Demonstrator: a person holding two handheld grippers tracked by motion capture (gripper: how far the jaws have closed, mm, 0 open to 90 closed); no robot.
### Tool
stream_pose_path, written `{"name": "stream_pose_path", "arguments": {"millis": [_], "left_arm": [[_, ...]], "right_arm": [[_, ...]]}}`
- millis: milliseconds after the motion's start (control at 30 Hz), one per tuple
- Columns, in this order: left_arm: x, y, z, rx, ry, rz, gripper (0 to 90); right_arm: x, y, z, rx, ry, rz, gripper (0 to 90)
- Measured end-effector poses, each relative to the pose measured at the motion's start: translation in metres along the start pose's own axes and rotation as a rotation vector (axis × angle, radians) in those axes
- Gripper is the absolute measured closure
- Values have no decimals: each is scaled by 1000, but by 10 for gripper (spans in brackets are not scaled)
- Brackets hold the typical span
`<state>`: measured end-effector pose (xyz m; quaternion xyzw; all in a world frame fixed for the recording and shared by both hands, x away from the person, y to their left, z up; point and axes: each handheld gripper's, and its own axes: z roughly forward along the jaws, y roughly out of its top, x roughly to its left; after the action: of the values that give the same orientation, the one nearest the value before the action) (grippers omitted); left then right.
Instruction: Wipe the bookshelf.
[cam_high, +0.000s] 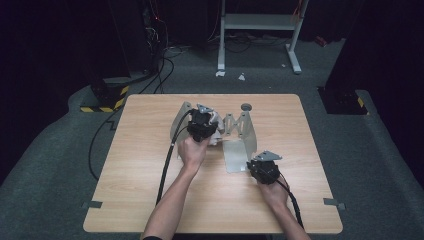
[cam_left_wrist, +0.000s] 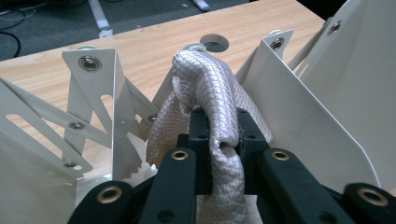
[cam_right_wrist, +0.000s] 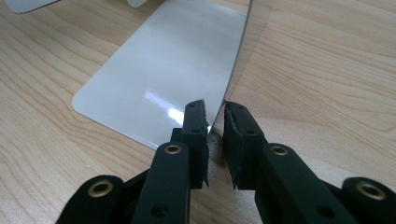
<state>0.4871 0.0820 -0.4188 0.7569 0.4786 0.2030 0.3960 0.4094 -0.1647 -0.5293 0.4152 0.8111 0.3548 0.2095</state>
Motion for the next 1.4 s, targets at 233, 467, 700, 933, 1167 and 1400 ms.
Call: {"name": "stream_pose_path", "arguments": {"millis": [233,467,700,933,1167,1400], "left_arm": [[-6,-2,4,21,20,42,800],[-6,-12,17,65,10,46,800],[-6,-12,20,71,14,68,799],[-9,5,-3,-8,-45,77,799],[-10,7,-6,-15,-76,111,798],[-12,-3,9,16,-84,127,798]], "right_arm": [[0,0,0,0,3,2,794],[0,0,0,0,3,1,794],[0,0,0,0,3,2,793],[0,0,0,0,2,2,794],[0,0,0,1,3,3,794],[0,0,0,1,3,4,794]]}}
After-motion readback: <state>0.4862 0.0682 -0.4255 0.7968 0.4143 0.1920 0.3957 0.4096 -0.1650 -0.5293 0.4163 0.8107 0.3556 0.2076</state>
